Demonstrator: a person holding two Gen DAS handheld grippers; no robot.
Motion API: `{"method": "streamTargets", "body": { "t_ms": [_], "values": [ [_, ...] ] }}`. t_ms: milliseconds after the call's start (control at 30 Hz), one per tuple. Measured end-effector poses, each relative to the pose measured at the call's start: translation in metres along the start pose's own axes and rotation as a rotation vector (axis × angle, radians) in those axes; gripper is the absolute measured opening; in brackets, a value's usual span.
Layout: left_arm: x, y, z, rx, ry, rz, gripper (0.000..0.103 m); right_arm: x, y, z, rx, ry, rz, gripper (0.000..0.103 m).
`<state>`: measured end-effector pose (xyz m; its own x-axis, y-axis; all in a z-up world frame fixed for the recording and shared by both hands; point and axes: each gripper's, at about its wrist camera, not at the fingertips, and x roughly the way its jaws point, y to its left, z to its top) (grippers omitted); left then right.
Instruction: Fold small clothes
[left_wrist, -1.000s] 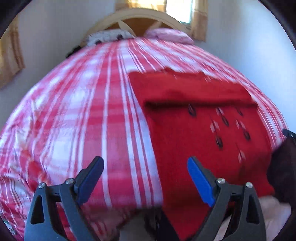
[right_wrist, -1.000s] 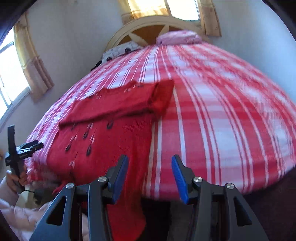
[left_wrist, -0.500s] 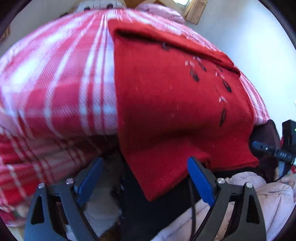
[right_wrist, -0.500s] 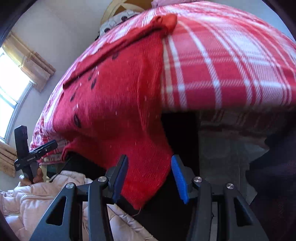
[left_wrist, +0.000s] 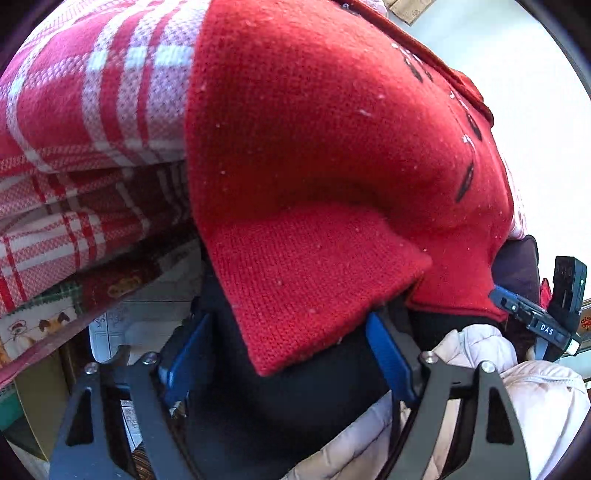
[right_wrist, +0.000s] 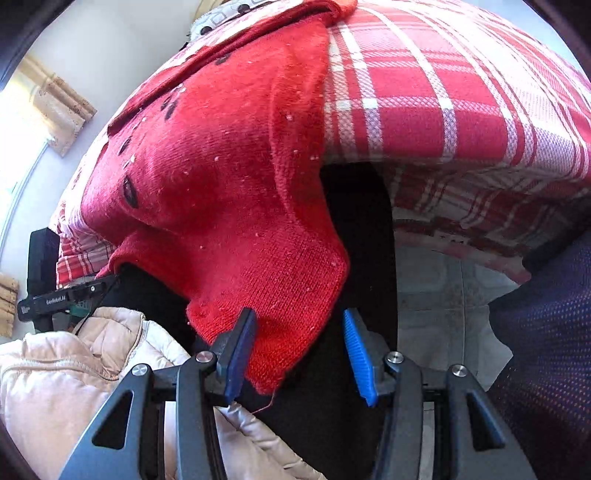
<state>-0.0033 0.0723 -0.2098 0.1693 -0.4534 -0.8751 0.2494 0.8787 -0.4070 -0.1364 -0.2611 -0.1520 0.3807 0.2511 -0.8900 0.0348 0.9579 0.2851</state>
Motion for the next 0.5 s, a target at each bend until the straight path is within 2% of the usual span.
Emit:
{"method": "streamTargets", "body": {
  "t_ms": [33,100,133,167,233,300,367,433,500],
  "values": [
    [-0.001,-0.003,-0.001,0.006,-0.006,0.005,0.081,0.000,0.003,0.001,-0.021,-0.005,-0.009,0.036],
    [-0.004,-0.007,-0.002,0.019,-0.020,0.015,0.075,-0.001,0.007,0.002,-0.045,-0.011,-0.005,0.016],
    [-0.009,-0.006,-0.003,0.025,-0.029,0.019,0.069,-0.002,0.008,0.003,-0.048,-0.008,0.007,0.013],
    [-0.018,-0.001,-0.005,0.034,-0.041,0.020,0.063,-0.002,0.008,0.004,-0.045,-0.005,0.014,0.012],
    [-0.028,0.000,-0.004,0.033,-0.065,-0.002,0.058,-0.003,0.005,0.004,-0.029,-0.003,0.027,0.012],
    [-0.034,0.006,-0.004,0.009,-0.077,-0.037,0.058,-0.003,0.003,0.004,-0.016,-0.001,0.045,0.012],
    [-0.036,0.010,-0.004,-0.019,-0.082,-0.059,0.065,-0.002,0.002,0.005,-0.005,0.000,0.053,0.012],
    [-0.036,0.011,-0.003,-0.032,-0.095,-0.059,0.063,-0.001,0.003,0.004,-0.007,-0.007,0.060,0.012],
    [-0.036,0.011,-0.004,-0.017,-0.113,-0.044,0.044,-0.001,0.004,0.004,-0.010,-0.008,0.066,0.012]
  ]
}}
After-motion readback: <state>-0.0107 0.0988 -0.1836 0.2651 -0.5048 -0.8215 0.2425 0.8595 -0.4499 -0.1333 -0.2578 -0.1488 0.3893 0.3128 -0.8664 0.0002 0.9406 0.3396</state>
